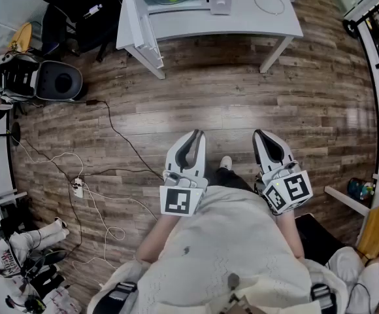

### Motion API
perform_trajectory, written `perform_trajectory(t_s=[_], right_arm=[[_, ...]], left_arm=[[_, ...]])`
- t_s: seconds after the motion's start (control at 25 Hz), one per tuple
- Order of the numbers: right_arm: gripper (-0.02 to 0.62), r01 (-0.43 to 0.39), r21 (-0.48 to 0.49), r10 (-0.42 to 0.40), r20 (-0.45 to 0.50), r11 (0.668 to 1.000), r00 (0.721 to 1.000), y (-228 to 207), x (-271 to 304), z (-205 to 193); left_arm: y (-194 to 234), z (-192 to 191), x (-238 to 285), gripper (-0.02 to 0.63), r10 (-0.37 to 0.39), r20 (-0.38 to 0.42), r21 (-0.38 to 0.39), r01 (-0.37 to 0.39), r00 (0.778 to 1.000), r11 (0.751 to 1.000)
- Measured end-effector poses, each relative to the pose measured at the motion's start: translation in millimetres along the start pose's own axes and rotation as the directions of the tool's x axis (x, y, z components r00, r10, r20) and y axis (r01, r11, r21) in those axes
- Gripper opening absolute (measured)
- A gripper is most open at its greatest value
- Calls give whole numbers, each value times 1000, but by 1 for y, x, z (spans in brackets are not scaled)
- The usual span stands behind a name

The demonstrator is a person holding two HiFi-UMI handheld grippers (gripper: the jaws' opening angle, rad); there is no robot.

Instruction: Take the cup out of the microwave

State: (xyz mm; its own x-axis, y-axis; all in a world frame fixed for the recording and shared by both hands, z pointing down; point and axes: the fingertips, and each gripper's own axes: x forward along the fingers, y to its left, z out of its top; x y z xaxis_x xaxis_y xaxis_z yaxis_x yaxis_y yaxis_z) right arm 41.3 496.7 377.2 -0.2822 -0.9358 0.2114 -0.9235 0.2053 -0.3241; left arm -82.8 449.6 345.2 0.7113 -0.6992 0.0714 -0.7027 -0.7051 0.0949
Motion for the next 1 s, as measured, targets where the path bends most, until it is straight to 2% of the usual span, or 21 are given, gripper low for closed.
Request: perform_trajectory(t_s=[0.16, 0.24, 0.28, 0.4, 0.64, 0.84, 1.0], right_arm=[[6, 18, -5, -18, -51, 1000, 999, 52, -45, -29], [6, 22, -6, -22, -68, 1000, 997, 79, -58, -42], [6, 20, -11, -21, -68, 1000, 997, 94, -61, -47], [6, -6, -29, 4, -70, 1000, 998, 141, -65, -62], [6, -62, -66, 54, -108, 996, 993, 215, -70, -91], [6, -87, -87, 79, -86, 992, 993, 256, -84, -92], [6, -97, -103, 92, -48, 990, 995, 266, -93, -85]], left_arm=[[-22, -2, -65, 64, -36, -8, -53, 35, 999, 998], [-27, -11, -102, 200, -59, -38, -67, 57, 997, 996], [-24, -16, -120, 230, -61, -54, -69, 57, 997, 996], [-3, -28, -167, 232, -36, -71, -62, 32, 997, 998], [27, -31, -239, 232, 16, -45, -85, -20, 999, 996], [26, -18, -271, 230, 3, 1, -63, -3, 1000, 998], [20, -4, -278, 229, -12, 47, -55, 14, 999, 998]])
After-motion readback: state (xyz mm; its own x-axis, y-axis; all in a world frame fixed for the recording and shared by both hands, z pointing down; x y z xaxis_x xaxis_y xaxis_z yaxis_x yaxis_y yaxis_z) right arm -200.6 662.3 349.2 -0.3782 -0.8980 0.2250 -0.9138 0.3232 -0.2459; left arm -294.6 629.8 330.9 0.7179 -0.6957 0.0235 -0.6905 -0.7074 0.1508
